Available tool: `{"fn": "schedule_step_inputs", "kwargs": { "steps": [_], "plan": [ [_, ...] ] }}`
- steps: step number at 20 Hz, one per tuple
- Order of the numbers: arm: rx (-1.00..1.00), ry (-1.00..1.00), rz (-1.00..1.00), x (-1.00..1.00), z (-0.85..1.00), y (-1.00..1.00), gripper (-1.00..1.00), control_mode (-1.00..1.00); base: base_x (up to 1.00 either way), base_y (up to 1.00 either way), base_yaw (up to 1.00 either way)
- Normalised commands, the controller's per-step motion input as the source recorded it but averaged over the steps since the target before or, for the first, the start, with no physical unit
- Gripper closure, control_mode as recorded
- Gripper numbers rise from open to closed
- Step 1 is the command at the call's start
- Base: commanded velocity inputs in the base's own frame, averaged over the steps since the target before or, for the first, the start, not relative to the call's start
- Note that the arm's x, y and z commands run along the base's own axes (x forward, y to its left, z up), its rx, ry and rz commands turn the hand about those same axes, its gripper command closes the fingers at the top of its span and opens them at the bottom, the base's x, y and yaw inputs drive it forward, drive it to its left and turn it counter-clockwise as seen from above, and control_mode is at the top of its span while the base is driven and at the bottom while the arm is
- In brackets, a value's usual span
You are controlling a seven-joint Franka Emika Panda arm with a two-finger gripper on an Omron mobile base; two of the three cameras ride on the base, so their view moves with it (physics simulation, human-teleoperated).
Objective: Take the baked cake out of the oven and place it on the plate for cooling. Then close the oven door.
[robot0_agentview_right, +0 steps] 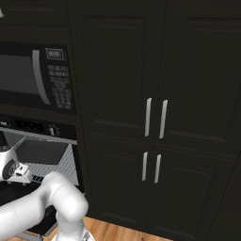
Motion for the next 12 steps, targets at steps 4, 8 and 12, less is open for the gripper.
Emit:
{"fn": "schedule_step_inputs", "kwargs": {
  "steps": [4, 8, 12],
  "plan": [
    [0.05, 0.0, 0.0, 0.24, -0.26, 0.1, -1.0, -1.0, 0.0, 0.0, 0.0],
    [0.03, 0.0, 0.0, 0.32, -0.24, 0.1, -1.0, -1.0, 0.0, 0.0, 0.0],
    [0.02, 0.0, 0.0, 0.32, -0.29, 0.13, -1.0, -1.0, 0.0, 0.0, 0.0]
  ]
}}
